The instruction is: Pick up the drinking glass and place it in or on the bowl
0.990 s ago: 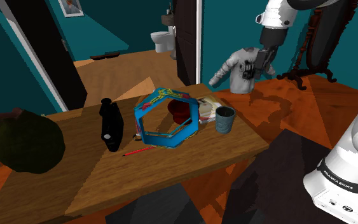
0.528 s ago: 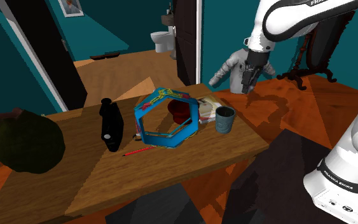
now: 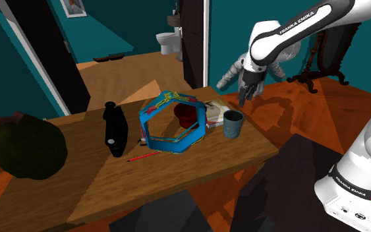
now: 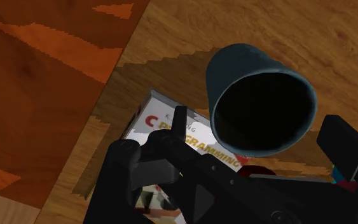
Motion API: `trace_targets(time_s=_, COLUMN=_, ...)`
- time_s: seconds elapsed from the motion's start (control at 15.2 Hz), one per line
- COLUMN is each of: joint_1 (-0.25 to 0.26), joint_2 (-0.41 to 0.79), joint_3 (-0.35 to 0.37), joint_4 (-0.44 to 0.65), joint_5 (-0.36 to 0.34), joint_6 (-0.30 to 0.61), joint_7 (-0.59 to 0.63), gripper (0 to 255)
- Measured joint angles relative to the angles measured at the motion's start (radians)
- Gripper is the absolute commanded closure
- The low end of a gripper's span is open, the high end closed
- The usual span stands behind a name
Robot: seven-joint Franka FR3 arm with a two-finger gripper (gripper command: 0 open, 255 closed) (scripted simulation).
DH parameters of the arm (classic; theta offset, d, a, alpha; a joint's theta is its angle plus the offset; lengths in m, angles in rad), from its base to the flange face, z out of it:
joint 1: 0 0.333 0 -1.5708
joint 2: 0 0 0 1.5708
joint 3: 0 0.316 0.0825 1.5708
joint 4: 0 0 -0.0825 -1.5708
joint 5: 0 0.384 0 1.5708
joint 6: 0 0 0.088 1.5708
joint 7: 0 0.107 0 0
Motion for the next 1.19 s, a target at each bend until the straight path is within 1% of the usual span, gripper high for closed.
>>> trace_targets(time_s=0.26, joint_1=0.008, joint_2=0.163, joint_3=-0.015, joint_4=0.043, joint_5=0.054, joint_6=0.111, joint_7=-0.062, gripper=0)
trace_targets(time_s=0.4, joint_1=0.009, joint_2=0.205, joint_3=-0.016, joint_4=0.053, joint_5=0.070, joint_6=0.141, joint_7=-0.078, gripper=0)
trace_targets(time_s=0.79, joint_1=0.016, joint_2=0.277, joint_3=-0.010, joint_4=0.038, joint_5=0.104, joint_6=0.226, joint_7=-0.103, gripper=0)
trace_targets(time_s=1.19, joint_1=0.016, joint_2=0.288, joint_3=-0.009, joint_4=0.037, joint_5=0.109, joint_6=0.239, joint_7=-0.107, gripper=0)
